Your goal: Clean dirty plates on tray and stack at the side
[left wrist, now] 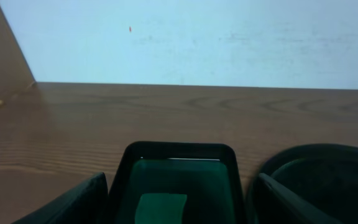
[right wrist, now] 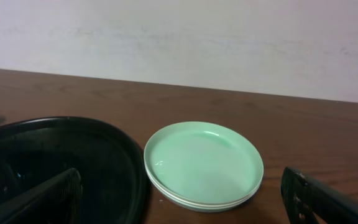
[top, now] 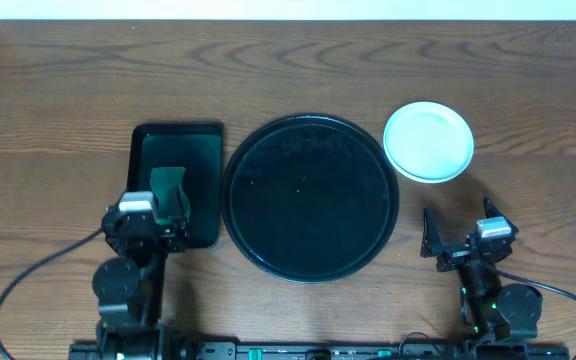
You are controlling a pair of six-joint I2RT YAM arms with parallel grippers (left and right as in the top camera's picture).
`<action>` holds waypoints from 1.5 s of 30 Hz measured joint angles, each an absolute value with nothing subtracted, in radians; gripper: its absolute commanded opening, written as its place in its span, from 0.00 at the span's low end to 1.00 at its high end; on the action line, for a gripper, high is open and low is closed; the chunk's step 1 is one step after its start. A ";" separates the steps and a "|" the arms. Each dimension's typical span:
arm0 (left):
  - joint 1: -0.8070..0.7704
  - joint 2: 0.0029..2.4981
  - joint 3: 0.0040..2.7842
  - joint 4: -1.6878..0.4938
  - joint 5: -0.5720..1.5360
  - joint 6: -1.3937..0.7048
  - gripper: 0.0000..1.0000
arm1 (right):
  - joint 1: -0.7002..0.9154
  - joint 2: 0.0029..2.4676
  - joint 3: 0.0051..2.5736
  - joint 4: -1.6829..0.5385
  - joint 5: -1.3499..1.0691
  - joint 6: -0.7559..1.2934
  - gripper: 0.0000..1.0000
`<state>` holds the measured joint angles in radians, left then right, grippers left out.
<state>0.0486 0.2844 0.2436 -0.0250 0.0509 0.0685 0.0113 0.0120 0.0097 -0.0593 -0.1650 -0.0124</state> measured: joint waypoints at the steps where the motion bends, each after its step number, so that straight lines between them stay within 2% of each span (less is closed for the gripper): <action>1: 0.049 0.258 0.226 -0.025 0.049 0.073 0.75 | 0.011 0.012 0.010 -0.059 -0.165 -0.012 0.99; 21: 0.049 0.020 0.023 -0.032 0.012 0.080 0.75 | 0.011 0.012 0.009 -0.059 -0.165 -0.012 0.99; 45: 0.049 0.011 0.023 -0.033 0.012 0.083 0.75 | 0.011 0.012 0.009 -0.059 -0.165 -0.012 0.99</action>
<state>0.0486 0.0109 0.0227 -0.0330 0.0120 0.0834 0.0113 0.0120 0.0093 -0.0586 -0.1650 -0.0124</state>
